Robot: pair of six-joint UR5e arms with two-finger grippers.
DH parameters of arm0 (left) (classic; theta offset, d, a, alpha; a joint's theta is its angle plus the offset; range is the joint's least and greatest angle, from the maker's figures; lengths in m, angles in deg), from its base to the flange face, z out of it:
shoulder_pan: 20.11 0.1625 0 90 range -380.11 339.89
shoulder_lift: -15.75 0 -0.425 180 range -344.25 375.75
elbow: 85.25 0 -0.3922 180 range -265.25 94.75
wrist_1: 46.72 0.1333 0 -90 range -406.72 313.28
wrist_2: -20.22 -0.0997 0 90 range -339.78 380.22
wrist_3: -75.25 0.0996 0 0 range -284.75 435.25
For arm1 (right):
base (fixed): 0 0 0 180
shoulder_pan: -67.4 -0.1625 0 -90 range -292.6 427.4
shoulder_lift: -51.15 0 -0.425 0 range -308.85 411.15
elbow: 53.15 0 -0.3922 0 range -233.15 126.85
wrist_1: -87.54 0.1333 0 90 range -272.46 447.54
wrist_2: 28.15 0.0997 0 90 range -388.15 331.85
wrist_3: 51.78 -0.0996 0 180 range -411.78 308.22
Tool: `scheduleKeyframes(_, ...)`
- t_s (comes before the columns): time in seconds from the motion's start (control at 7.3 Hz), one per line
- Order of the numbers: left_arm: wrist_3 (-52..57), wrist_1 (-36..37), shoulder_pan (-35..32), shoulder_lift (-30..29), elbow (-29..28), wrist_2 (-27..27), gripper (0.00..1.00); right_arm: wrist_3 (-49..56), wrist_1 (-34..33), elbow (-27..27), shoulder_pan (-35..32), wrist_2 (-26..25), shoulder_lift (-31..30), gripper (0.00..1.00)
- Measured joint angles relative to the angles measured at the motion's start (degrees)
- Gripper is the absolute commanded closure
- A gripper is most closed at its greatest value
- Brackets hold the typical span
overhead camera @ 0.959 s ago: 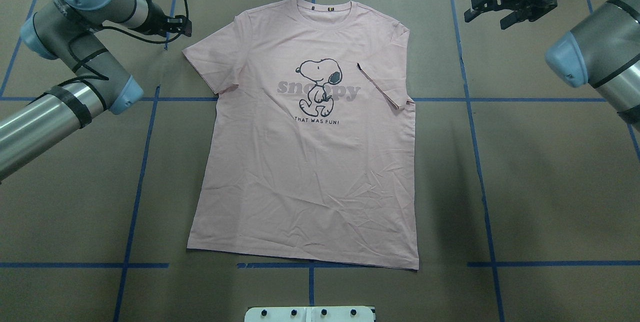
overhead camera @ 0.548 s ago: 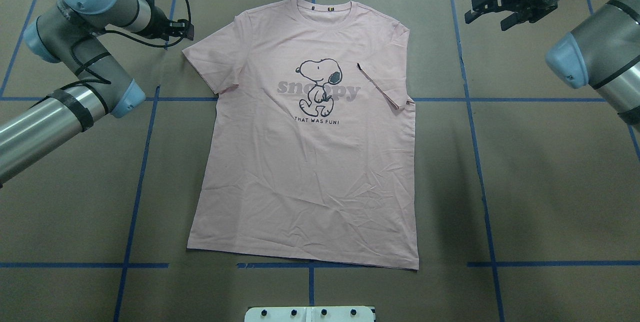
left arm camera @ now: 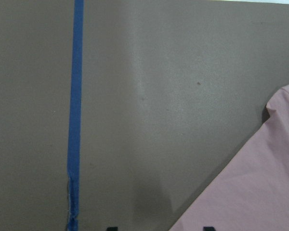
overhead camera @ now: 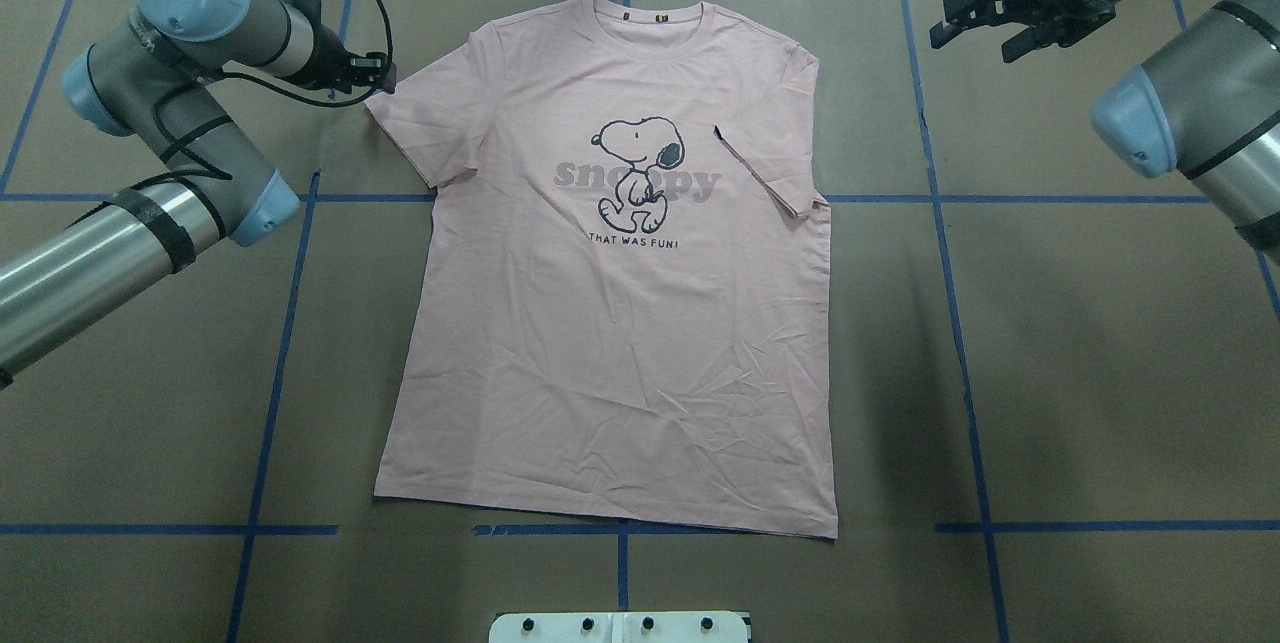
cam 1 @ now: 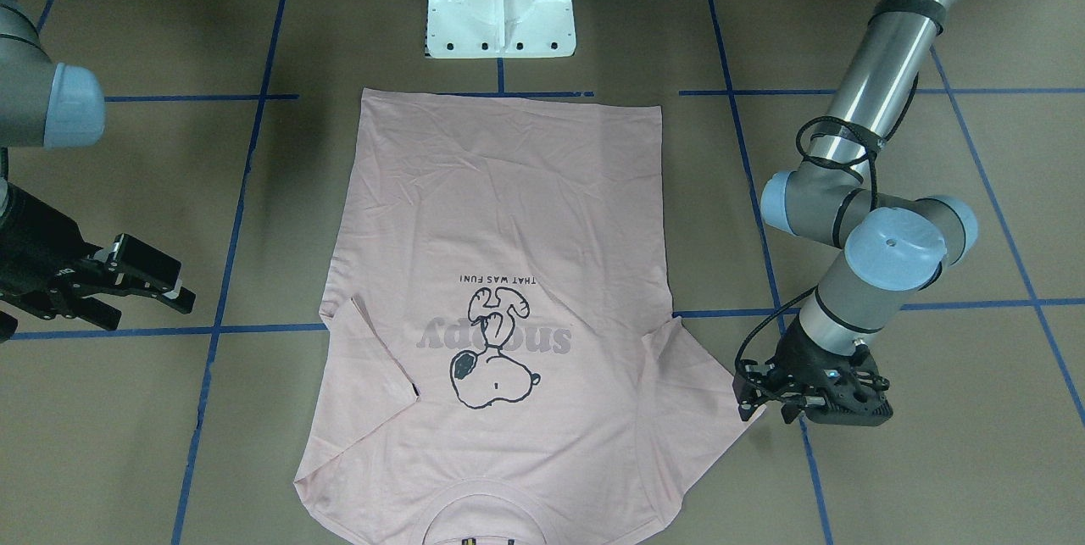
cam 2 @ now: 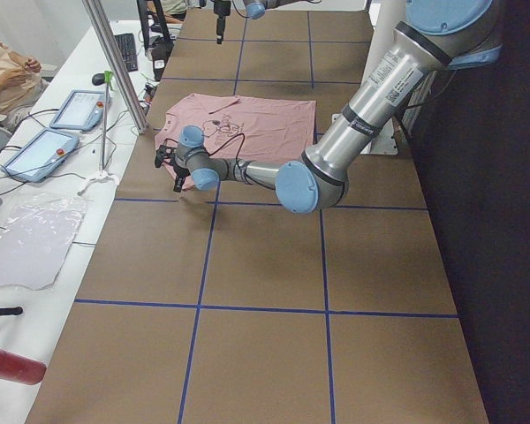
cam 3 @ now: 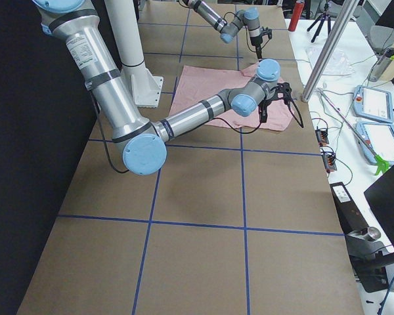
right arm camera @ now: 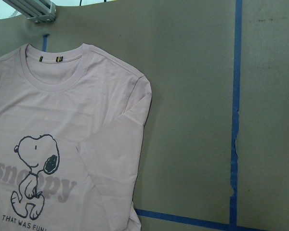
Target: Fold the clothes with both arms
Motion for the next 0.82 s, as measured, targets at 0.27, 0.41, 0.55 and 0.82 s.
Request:
scheduleKeyframes(0.27,0.09,0.0,0.37,0.03,0.02,0.03,0.45,-0.13,0.0,-0.01,0.0,0.0,-0.01,0.0)
scheduleKeyframes(0.41,0.12,0.0,0.54,0.06,0.02,0.03,0.51,-0.25,0.0,0.0,0.0,0.0,-0.04,0.0)
scheduleKeyframes(0.55,0.18,0.0,0.72,0.09,0.02,0.03,0.52,-0.3,0.0,0.0,0.0,-0.02,-0.05,0.0)
scheduleKeyframes(0.82,0.25,0.0,1.01,0.11,-0.03,-0.03,1.0,-0.35,0.0,-0.05,0.0,-0.11,-0.04,0.0)
